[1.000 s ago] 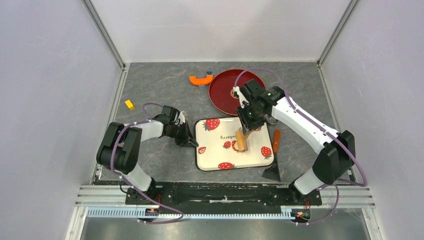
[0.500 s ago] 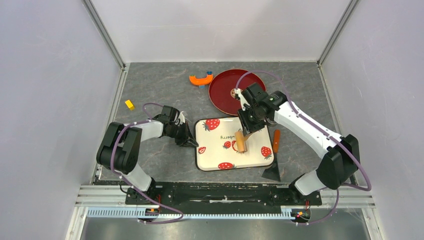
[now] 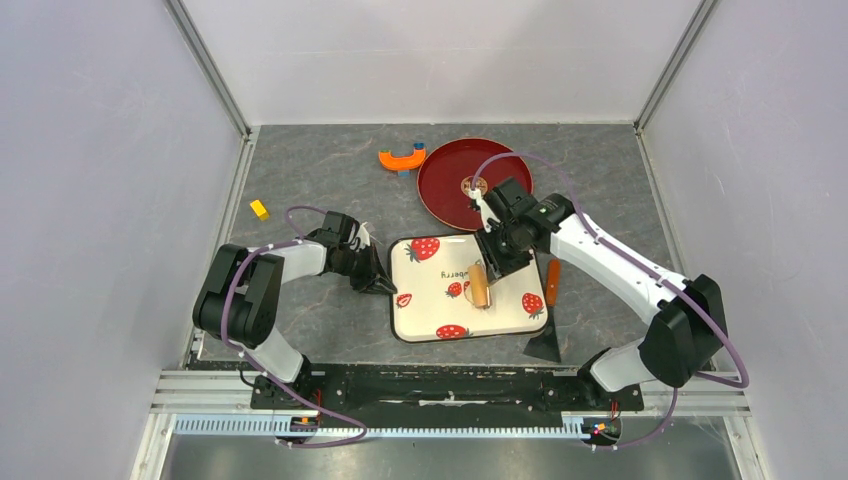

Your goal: Roll out the dumpling wrappers from the dough

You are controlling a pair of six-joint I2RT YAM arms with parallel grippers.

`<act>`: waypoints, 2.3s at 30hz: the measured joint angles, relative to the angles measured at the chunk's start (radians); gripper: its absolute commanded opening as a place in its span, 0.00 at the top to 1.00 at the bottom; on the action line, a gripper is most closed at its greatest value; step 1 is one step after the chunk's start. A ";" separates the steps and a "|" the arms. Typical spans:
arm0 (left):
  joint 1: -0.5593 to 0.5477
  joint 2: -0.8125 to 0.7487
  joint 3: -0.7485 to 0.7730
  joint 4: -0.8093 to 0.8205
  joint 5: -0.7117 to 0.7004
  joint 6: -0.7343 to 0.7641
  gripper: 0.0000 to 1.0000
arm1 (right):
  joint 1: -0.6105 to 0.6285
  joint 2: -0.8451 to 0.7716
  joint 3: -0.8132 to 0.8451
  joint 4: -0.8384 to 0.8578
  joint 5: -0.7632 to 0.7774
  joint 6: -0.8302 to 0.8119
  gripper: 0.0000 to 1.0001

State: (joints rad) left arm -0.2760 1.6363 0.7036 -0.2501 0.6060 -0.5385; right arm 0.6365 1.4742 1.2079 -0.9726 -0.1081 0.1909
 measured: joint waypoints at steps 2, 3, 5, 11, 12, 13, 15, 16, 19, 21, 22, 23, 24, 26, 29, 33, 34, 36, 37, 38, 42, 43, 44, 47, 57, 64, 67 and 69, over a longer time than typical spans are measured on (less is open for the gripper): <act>0.000 0.000 0.000 0.000 0.000 0.000 0.98 | 0.002 0.000 -0.002 0.002 0.000 0.000 1.00; 0.000 0.000 0.000 0.000 0.000 0.000 0.98 | 0.002 0.000 -0.004 0.005 -0.002 0.000 1.00; 0.000 0.000 0.000 0.001 0.000 0.000 0.98 | 0.003 0.001 -0.005 0.008 -0.006 0.000 1.00; 0.000 -0.001 -0.003 0.005 0.002 0.000 0.98 | 0.010 0.013 0.003 0.012 -0.011 -0.001 1.00; 0.000 -0.001 -0.003 0.006 0.002 0.000 0.98 | 0.011 0.018 0.007 0.011 -0.012 -0.001 1.00; 0.001 -0.001 -0.004 0.006 0.002 0.000 0.98 | 0.013 0.023 0.011 0.009 -0.011 -0.001 1.00; 0.002 -0.001 -0.004 0.006 0.003 0.000 0.98 | 0.020 0.033 0.021 0.004 -0.005 -0.001 1.00; 0.002 -0.001 -0.005 0.007 0.003 0.000 0.98 | 0.024 0.039 0.027 -0.001 -0.001 -0.001 1.00; 0.002 -0.001 -0.006 0.010 0.005 -0.001 0.98 | 0.037 0.059 0.050 -0.018 0.020 0.000 1.00; 0.002 -0.001 -0.006 0.010 0.005 -0.001 0.98 | 0.044 0.069 0.061 -0.027 0.031 0.000 1.00; 0.002 -0.001 -0.006 0.010 0.005 -0.001 0.98 | 0.047 0.074 0.066 -0.031 0.036 0.000 1.00; 0.002 -0.001 -0.006 0.010 0.005 -0.001 0.98 | 0.049 0.079 0.071 -0.035 0.041 0.000 1.00; 0.002 -0.001 -0.006 0.010 0.005 -0.001 0.98 | 0.049 0.082 0.073 -0.036 0.043 0.000 1.00; 0.002 -0.001 -0.006 0.011 0.005 -0.001 0.98 | 0.052 0.085 0.076 -0.039 0.048 0.000 1.00; 0.002 -0.001 -0.006 0.011 0.006 -0.001 0.98 | 0.055 0.090 0.080 -0.042 0.056 0.000 1.00; 0.002 -0.001 -0.007 0.013 0.006 -0.001 0.98 | 0.063 0.104 0.094 -0.053 0.071 0.000 1.00; 0.002 -0.001 -0.007 0.013 0.006 -0.002 0.98 | 0.066 0.108 0.098 -0.056 0.074 0.000 1.00; 0.002 -0.001 -0.007 0.013 0.006 -0.006 0.98 | 0.071 0.113 0.103 -0.060 0.082 0.000 1.00; 0.002 -0.001 -0.007 0.013 0.006 -0.008 0.98 | 0.074 0.114 0.104 -0.061 0.086 0.000 1.00; 0.003 -0.001 -0.008 0.013 0.006 -0.008 0.98 | 0.076 0.116 0.105 -0.061 0.089 -0.001 1.00; 0.003 -0.001 -0.009 0.014 0.006 -0.013 0.98 | 0.087 0.117 0.105 -0.061 0.102 -0.001 1.00; 0.003 -0.001 -0.009 0.014 0.006 -0.013 0.98 | 0.090 0.118 0.105 -0.061 0.106 -0.001 1.00; 0.003 -0.001 -0.009 0.014 0.006 -0.014 0.98 | 0.093 0.119 0.105 -0.060 0.110 -0.001 1.00; 0.003 -0.001 -0.009 0.014 0.006 -0.014 0.98 | 0.101 0.121 0.105 -0.060 0.122 -0.001 1.00; 0.003 -0.001 -0.009 0.015 0.006 -0.014 0.98 | 0.108 0.156 0.138 -0.082 0.132 -0.013 1.00; 0.004 -0.001 -0.009 0.015 0.006 -0.014 0.98 | 0.108 0.173 0.153 -0.091 0.131 -0.027 1.00; 0.004 -0.001 -0.009 0.015 0.006 -0.014 0.98 | 0.108 0.181 0.159 -0.094 0.130 -0.031 1.00; 0.004 -0.001 -0.009 0.015 0.006 -0.014 0.98 | 0.108 0.185 0.163 -0.097 0.129 -0.033 1.00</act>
State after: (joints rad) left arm -0.2722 1.6356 0.6945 -0.2352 0.6125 -0.5526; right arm 0.7444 1.6596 1.3712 -1.0698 0.0212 0.1577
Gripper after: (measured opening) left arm 0.125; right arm 0.343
